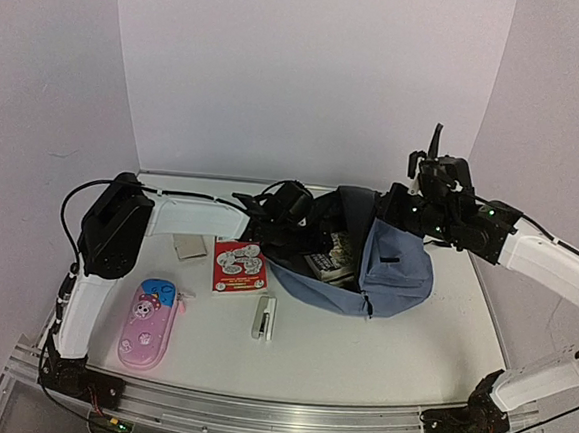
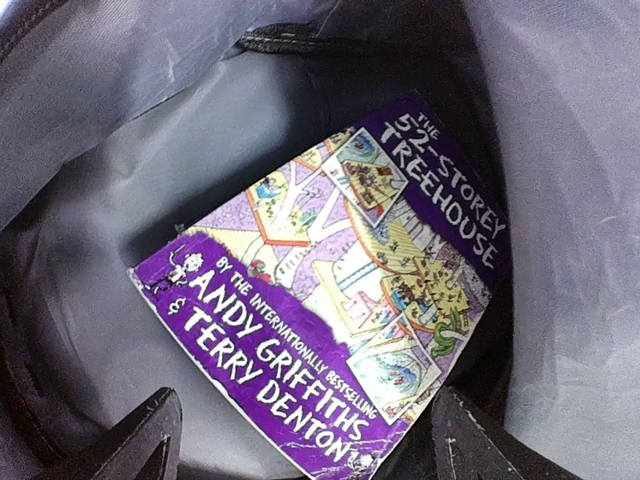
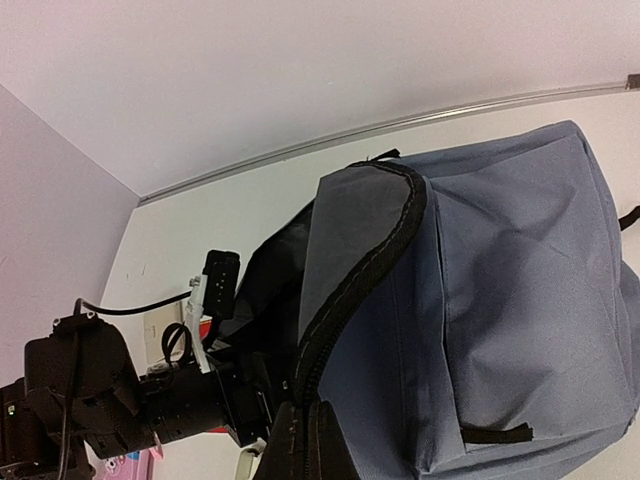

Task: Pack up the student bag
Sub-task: Place the book in the student bag.

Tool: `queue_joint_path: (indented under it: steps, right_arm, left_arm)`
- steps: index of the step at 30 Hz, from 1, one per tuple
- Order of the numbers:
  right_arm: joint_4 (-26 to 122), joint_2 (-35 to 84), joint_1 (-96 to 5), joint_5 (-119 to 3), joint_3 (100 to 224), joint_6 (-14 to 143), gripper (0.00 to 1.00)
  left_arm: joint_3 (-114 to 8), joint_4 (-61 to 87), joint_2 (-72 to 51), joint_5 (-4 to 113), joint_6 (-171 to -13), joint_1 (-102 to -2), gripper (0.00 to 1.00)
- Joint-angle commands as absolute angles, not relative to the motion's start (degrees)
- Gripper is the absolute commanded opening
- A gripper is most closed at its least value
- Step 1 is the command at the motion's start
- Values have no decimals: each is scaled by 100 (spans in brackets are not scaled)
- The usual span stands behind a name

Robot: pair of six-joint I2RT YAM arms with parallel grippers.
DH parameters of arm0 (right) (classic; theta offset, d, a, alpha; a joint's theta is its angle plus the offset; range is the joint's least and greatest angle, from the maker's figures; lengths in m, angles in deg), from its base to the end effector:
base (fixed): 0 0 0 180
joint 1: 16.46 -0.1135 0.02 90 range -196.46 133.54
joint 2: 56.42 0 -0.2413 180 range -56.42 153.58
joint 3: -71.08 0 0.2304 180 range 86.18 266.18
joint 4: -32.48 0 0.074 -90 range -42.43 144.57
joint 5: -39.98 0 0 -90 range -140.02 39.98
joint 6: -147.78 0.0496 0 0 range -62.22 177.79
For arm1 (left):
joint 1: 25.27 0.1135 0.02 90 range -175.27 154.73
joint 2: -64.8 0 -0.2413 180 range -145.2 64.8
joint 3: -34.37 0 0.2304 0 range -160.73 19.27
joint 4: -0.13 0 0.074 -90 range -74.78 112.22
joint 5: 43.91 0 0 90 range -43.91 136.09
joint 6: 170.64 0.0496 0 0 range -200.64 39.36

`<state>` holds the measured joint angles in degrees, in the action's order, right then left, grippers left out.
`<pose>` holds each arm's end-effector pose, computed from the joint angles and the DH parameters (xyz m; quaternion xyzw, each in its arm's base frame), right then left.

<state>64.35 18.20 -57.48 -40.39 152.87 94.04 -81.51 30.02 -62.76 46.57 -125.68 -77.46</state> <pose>0.2290 0.1882 0.3236 0.0104 0.8402 0.2805 0.4640 0.2971 -0.3836 0.1761 0.0586 0.9101 -0.3103 0.2683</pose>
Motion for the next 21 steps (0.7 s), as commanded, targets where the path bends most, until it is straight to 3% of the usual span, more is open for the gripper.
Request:
queue_joint_path:
  steps: [1, 10, 21]
  right_arm:
    - [6188, 1489, -5733, -3881, 15312, 9442, 0]
    - [6198, 1477, -5734, -3896, 15332, 9445, 0]
    - [6198, 1555, -5733, -3880, 15298, 9452, 0]
  left_arm:
    - [-8577, 3115, -6546, 4875, -12629, -7748, 86]
    - [-9100, 3219, -6995, 5113, -12589, -7751, 86]
    - [-9448, 2319, -7400, 5798, -12361, -7786, 86]
